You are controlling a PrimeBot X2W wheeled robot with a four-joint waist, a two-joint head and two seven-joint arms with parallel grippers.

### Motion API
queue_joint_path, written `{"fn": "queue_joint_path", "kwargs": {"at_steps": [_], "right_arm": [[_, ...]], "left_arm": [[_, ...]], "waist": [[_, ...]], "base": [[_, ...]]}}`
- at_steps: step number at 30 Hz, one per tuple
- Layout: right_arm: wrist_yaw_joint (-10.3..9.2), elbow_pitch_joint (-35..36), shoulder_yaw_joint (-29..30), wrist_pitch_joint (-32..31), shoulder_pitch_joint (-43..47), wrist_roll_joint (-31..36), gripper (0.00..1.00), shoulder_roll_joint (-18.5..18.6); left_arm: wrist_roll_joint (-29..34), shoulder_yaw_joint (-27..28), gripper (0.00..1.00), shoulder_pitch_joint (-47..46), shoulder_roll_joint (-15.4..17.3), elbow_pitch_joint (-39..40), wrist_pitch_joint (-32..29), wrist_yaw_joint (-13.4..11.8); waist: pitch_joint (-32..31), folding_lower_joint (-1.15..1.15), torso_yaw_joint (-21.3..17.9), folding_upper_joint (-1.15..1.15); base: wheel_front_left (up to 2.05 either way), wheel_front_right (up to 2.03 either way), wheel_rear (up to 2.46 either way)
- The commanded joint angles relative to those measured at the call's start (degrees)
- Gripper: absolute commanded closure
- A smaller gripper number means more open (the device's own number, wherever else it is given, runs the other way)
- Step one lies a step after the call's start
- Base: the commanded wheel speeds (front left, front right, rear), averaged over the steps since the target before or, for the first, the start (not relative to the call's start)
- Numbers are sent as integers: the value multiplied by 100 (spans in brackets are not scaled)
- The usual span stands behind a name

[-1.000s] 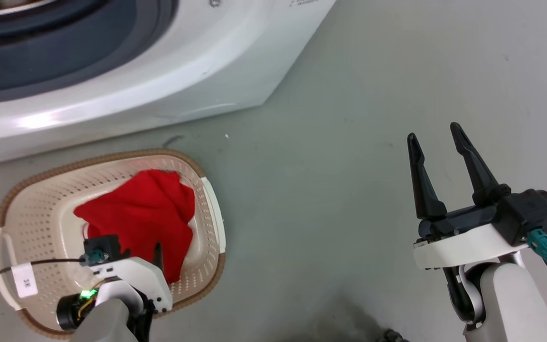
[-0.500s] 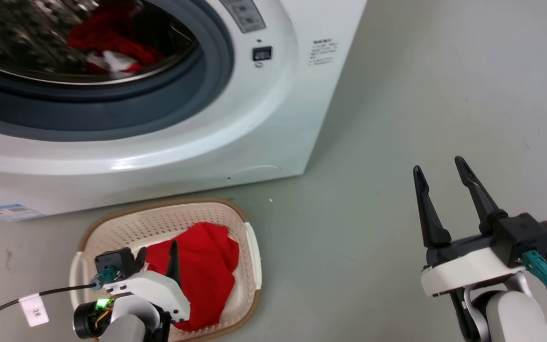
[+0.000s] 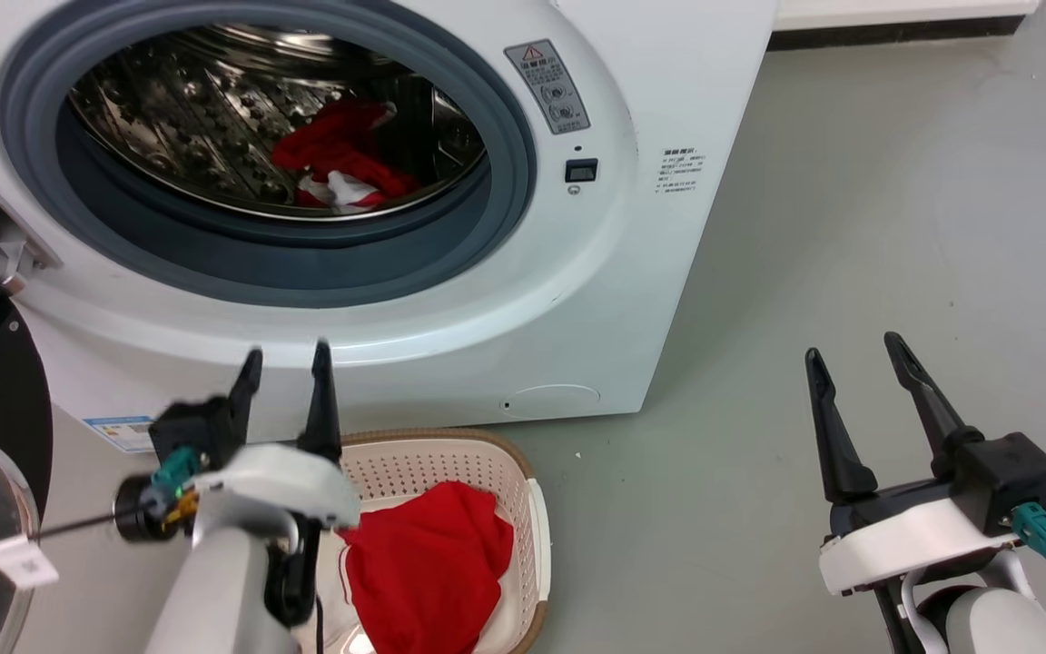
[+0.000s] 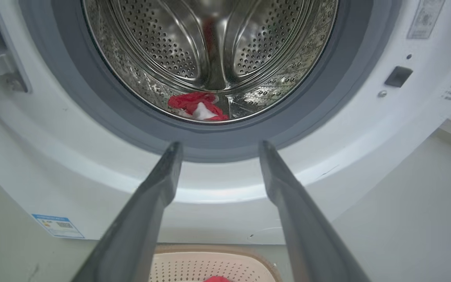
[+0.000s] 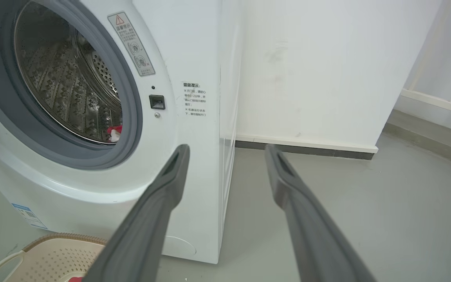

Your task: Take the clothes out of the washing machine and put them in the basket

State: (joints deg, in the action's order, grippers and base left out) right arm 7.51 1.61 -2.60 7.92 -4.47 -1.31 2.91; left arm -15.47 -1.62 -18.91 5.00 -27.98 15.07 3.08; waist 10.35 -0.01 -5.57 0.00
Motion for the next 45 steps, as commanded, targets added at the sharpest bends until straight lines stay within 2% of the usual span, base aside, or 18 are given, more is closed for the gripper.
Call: {"fn": "queue_joint_path", "kwargs": {"at_steps": [1,6,15,21,26,29,36,41,45], "right_arm": [[-4,35,-13,-24,68,-18,0,-6],[-4,101,-121,-34,20,-73,0,-7],[-4,42,-311,87,-158,-162,0,-7],[-4,-28,-446,225,-316,-295,0,-8],[-4,-109,-636,354,-466,-421,0,-8],[-4,-205,-843,503,-679,-565,0,-11],[-4,-337,-1108,653,-924,-740,0,-12],[-5,-362,-1311,718,-1084,-901,0,-13],[-4,-289,-1392,730,-1139,-1036,0,-12]], "left_arm": [[46,7,0,-187,11,7,14,31],[150,-77,0,-887,164,-426,14,201],[262,-268,0,-2445,599,-1970,-232,298],[220,-245,0,-3486,892,-2859,-570,329],[251,-266,0,-4172,1170,-3295,-912,311],[264,-313,0,-4788,1404,-3622,-1268,345],[346,-478,0,-5504,1862,-3902,-1809,396],[335,-563,0,-6133,2270,-4047,-2481,425],[341,-671,0,-6562,2453,-4083,-3070,428]], "waist": [[-23,1,-10,0],[37,1,-199,0],[379,1,-568,0],[879,1,-827,0],[1330,1,-1065,0],[1767,1,-1299,0],[2346,1,-1624,0],[2792,1,-1869,0],[3063,1,-2016,0]], "base": [[0,0,0],[0,0,0],[0,0,0],[0,0,0],[0,0,0],[0,0,0],[0,0,0],[0,0,0],[0,0,0]]}}
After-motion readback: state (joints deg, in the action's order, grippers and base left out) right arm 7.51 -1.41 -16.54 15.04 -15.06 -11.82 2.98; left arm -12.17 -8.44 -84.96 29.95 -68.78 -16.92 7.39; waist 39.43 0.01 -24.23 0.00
